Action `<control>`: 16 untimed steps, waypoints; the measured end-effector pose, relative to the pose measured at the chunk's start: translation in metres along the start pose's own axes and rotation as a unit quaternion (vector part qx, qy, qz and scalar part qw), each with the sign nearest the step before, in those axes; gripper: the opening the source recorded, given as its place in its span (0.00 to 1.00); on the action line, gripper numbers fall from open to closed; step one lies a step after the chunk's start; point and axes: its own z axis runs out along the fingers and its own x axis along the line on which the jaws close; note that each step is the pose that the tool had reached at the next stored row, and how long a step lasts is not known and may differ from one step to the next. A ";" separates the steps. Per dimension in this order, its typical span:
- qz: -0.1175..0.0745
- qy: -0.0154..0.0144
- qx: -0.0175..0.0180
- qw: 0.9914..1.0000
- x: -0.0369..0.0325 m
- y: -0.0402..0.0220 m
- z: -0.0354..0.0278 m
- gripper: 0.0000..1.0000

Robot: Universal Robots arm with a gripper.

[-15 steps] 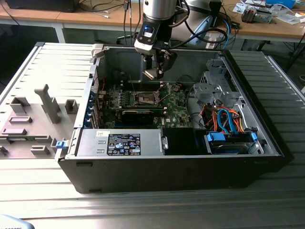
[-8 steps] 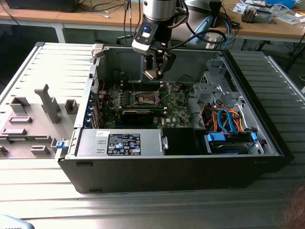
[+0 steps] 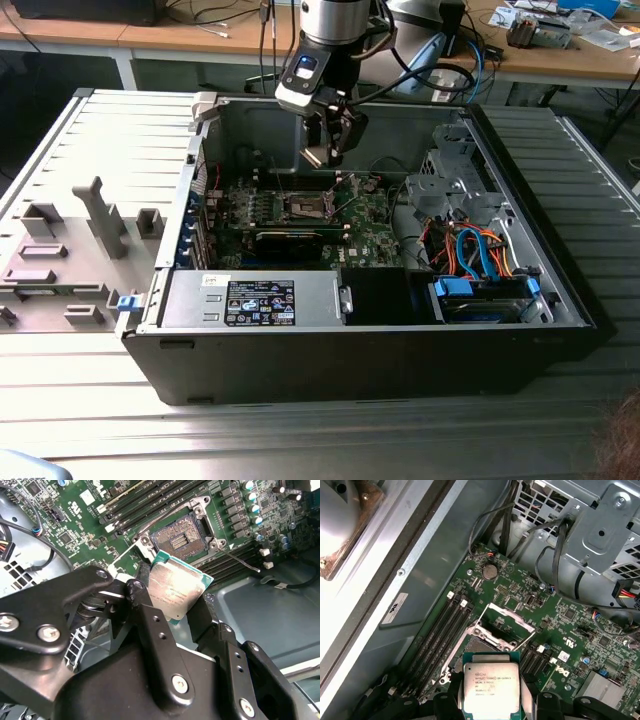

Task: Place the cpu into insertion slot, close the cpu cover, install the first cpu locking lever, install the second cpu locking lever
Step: 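Place the cpu into insertion slot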

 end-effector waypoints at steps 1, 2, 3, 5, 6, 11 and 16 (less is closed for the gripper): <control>0.002 0.000 0.000 1.000 0.0000 0.0000 0.0001 0.55; 0.004 0.000 0.000 1.000 0.0000 0.0000 0.0003 0.55; 0.006 0.000 0.000 1.000 0.0000 0.0000 0.0004 0.55; 0.008 0.000 0.000 1.000 0.0000 0.0000 0.0005 0.55; 0.010 0.000 0.000 1.000 0.0000 0.0000 0.0006 0.55; 0.018 -0.001 0.000 1.000 0.0000 0.0000 0.0011 0.55; 0.024 -0.001 0.000 1.000 0.0000 -0.0001 0.0016 0.55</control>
